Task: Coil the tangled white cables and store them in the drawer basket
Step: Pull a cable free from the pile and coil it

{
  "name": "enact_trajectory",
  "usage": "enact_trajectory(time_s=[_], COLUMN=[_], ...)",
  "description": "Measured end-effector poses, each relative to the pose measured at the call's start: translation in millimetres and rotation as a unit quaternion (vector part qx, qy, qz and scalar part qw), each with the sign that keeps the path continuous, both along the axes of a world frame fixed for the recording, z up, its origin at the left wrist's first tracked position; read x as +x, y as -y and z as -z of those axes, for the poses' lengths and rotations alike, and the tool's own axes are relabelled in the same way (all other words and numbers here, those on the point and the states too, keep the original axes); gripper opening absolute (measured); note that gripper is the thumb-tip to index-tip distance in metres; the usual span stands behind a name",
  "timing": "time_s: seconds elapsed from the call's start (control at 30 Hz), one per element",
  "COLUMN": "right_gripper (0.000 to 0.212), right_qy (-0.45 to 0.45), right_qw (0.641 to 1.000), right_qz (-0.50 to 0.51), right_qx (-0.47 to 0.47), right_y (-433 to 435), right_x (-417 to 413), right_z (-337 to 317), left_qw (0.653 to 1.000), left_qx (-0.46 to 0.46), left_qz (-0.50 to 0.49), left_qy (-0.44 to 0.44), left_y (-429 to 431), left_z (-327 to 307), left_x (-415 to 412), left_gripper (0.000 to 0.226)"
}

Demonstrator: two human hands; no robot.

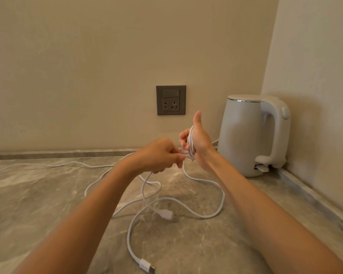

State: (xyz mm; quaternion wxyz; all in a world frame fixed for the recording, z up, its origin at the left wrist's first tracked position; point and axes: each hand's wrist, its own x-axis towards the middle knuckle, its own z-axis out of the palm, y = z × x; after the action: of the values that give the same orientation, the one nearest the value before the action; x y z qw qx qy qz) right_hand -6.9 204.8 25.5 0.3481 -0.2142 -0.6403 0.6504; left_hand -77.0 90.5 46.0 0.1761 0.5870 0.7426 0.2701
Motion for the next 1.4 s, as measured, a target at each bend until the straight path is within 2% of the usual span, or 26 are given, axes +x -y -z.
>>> enact_trajectory(time_s=[0.07, 0.13, 0.27, 0.5, 0.6, 0.73, 0.8, 0.87, 0.93, 1.0, 1.1, 1.27, 1.3, 1.33, 1.4], right_gripper=[0.080, 0.086, 0.089, 0.089, 0.095, 0.097, 0.097, 0.095, 0.095, 0.097, 0.096, 0.092, 0.092, 0.092, 0.094], right_qy=[0.044, 0.081, 0.127, 0.139, 0.120, 0.079, 0.043, 0.008, -0.021, -0.044, -0.075, -0.097, -0.092, -0.079, -0.044], right_qw=[0.998, 0.994, 0.979, 0.948, 0.927, 0.886, 0.861, 0.826, 0.794, 0.772, 0.744, 0.682, 0.690, 0.716, 0.800], right_qz=[-0.001, -0.048, -0.157, -0.286, -0.353, -0.441, -0.488, -0.539, -0.577, -0.595, -0.608, -0.635, -0.623, -0.597, -0.510], right_qx=[0.039, 0.049, 0.034, -0.001, -0.052, -0.117, -0.140, -0.165, -0.190, -0.218, -0.269, -0.348, -0.357, -0.353, -0.313], right_y=[-2.1, -2.2, 1.1, 5.6, 3.8, 1.9, 0.1, -0.8, 0.6, 3.4, 9.0, 12.2, 12.8, 14.4, 16.6], right_x=[-1.3, -2.5, -2.6, 2.9, 2.6, 2.0, 0.4, -2.0, -4.5, -7.1, -9.7, -13.2, -13.4, -12.6, -10.3], right_z=[0.4, 1.2, 0.0, -2.6, -2.0, -1.2, 0.5, 2.4, 3.9, 5.5, 6.5, 5.4, 4.2, 2.1, -1.5], left_qw=[0.999, 0.997, 0.986, 0.948, 0.945, 0.956, 0.964, 0.972, 0.975, 0.974, 0.965, 0.948, 0.945, 0.942, 0.935], left_qx=[0.037, 0.077, 0.146, 0.238, 0.251, 0.234, 0.225, 0.222, 0.215, 0.221, 0.254, 0.300, 0.305, 0.309, 0.320], left_qz=[-0.016, -0.030, -0.066, -0.112, -0.123, -0.118, -0.101, -0.065, -0.047, -0.049, -0.055, -0.100, -0.109, -0.119, -0.136], left_qy=[0.012, 0.009, -0.053, -0.179, -0.169, -0.128, -0.099, -0.034, 0.027, 0.026, -0.020, -0.040, -0.045, -0.051, -0.068], left_y=[1.9, 3.5, 5.4, 5.0, 3.3, -2.9, -5.6, -6.3, -4.3, -3.9, -4.2, -6.0, -5.9, -5.6, -5.1], left_z=[-5.7, -10.3, -13.6, -9.6, -6.4, -0.8, 2.0, 3.5, 1.6, 0.2, 3.0, 8.9, 9.6, 10.0, 11.0], left_x=[-1.2, -2.7, -9.6, -15.1, -17.7, -21.7, -25.0, -25.2, -20.2, -17.0, -15.4, -18.6, -19.6, -20.6, -22.7], left_gripper=[0.030, 0.031, 0.033, 0.032, 0.034, 0.031, 0.042, 0.058, 0.061, 0.057, 0.051, 0.058, 0.058, 0.058, 0.058])
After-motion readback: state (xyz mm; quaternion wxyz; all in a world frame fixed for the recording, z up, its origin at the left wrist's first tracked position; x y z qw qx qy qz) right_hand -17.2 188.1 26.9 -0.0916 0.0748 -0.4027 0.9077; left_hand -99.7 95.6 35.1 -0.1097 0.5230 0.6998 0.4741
